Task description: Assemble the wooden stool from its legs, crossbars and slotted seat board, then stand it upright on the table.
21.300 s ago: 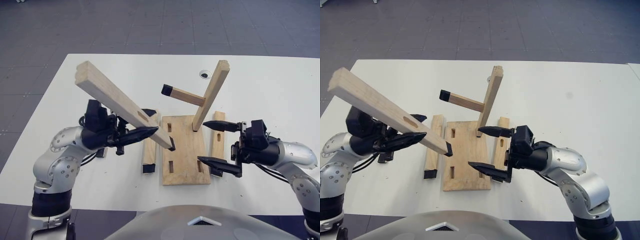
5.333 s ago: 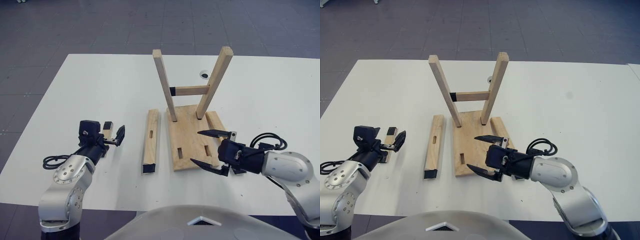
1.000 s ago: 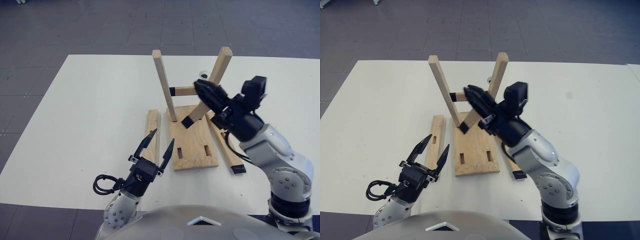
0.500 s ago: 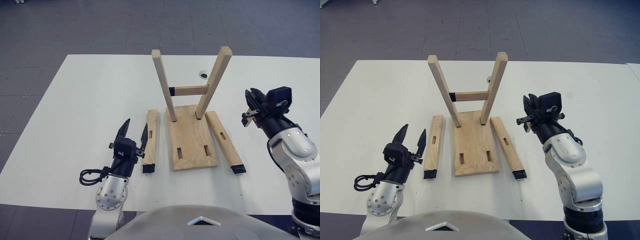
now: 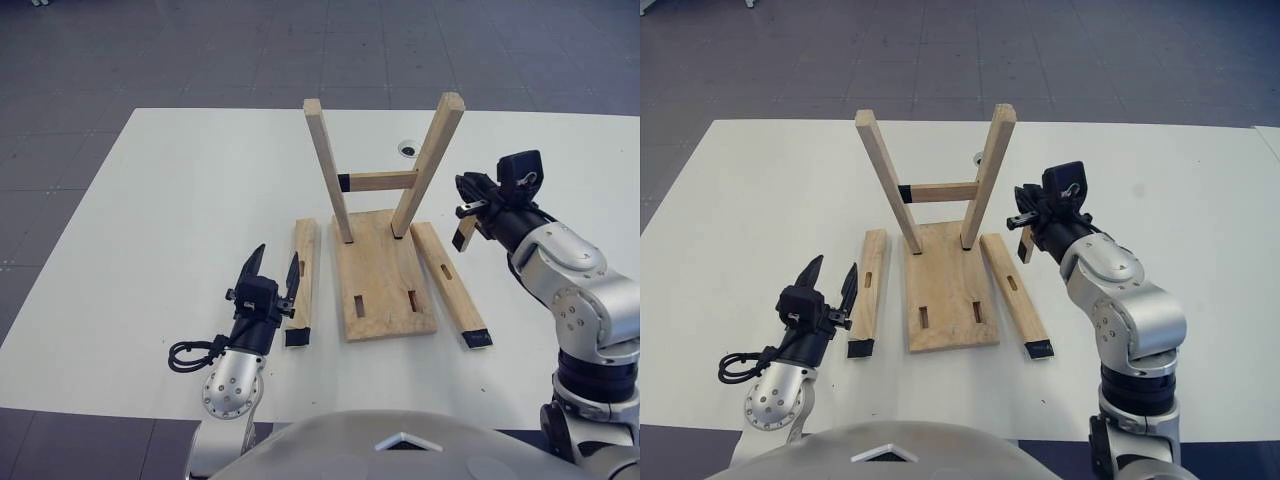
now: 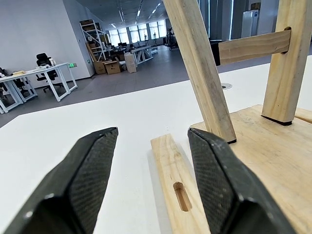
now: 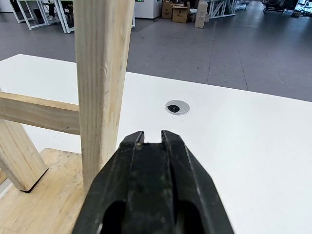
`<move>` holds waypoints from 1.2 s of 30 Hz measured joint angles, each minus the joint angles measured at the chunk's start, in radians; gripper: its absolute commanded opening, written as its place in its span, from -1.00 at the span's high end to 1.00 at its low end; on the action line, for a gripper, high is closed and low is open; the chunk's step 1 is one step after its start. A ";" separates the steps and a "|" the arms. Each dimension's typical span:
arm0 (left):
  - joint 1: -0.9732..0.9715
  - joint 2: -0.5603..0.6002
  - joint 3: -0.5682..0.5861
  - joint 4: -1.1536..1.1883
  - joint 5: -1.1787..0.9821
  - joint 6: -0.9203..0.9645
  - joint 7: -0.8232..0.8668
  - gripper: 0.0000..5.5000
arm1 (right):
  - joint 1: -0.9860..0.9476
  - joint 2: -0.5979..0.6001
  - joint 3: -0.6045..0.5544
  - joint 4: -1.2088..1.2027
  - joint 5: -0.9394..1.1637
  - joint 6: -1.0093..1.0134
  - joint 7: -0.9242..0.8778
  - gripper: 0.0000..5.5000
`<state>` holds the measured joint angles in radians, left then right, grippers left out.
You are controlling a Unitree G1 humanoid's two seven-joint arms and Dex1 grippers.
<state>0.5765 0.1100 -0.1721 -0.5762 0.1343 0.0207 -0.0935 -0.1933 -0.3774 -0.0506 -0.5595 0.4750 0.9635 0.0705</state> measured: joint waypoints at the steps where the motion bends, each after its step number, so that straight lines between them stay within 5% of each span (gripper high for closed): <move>1: -0.001 0.001 0.001 0.000 0.000 0.003 0.000 0.04 | 0.002 0.009 0.015 0.000 -0.002 0.002 0.000 0.85; 36: -0.001 0.006 0.020 -0.017 0.008 0.018 0.000 0.04 | 0.121 0.047 0.064 -0.107 -0.080 0.027 0.020 0.85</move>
<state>0.5757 0.1159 -0.1517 -0.5928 0.1423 0.0392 -0.0936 -0.0727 -0.3303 0.0130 -0.6664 0.3947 0.9902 0.0909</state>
